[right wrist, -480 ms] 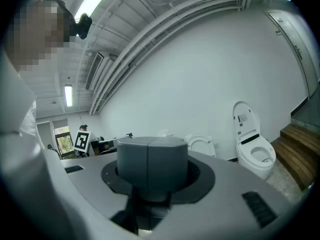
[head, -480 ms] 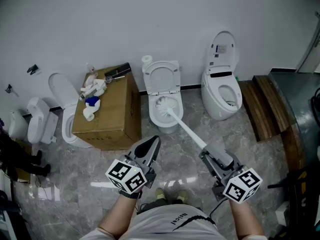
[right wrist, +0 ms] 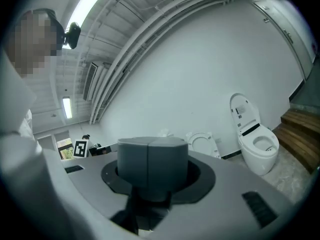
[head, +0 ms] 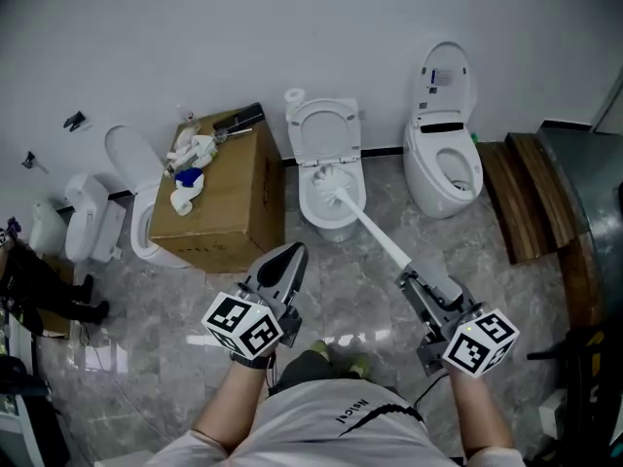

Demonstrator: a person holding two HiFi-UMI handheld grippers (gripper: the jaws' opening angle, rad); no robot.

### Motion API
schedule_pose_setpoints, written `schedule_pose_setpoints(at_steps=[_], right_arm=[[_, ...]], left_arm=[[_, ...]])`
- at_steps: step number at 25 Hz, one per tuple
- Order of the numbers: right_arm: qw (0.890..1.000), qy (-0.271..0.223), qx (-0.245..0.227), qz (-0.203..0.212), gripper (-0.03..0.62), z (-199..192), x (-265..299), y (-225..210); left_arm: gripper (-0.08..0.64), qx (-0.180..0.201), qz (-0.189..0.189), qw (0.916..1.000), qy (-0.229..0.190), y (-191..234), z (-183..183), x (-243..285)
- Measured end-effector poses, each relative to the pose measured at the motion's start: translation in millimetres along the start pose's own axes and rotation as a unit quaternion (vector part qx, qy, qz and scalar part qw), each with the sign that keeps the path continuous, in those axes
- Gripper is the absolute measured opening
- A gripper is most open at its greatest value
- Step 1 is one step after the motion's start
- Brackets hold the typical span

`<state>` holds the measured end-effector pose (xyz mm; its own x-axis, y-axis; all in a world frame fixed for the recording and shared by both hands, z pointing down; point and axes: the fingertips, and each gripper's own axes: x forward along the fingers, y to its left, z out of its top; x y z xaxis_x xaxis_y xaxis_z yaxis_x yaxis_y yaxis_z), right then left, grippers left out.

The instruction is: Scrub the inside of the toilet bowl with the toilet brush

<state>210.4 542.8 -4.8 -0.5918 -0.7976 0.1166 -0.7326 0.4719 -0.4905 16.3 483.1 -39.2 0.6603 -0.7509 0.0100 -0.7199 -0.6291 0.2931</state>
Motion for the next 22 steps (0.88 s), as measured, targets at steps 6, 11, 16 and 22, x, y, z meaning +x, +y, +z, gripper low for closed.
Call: schedule_pose_setpoints(at_steps=[6,11,16,22], right_arm=[[0.999,0.006,0.031,-0.009,0.156,2.6,16.3,-18.4],[0.998,0.029,0.042,-0.033,0.156,-2.8,51.6,-43.1],[0.996,0.055,0.028,-0.058,0.156,-5.0,111.1,-66.9],[0.992,0.086,0.016,-0.089,0.156,-4.2,197.4,-91.8]], left_arm=[[0.008,0.013,0.021,0.9997,-0.003,23.9,0.9,12.2],[0.008,0.011,0.035,0.9993,0.000,67.0,-2.9,32.5],[0.008,0.010,0.036,0.9992,0.014,127.0,-6.5,69.2],[0.008,0.010,0.026,0.9988,0.040,211.9,-2.9,123.4]])
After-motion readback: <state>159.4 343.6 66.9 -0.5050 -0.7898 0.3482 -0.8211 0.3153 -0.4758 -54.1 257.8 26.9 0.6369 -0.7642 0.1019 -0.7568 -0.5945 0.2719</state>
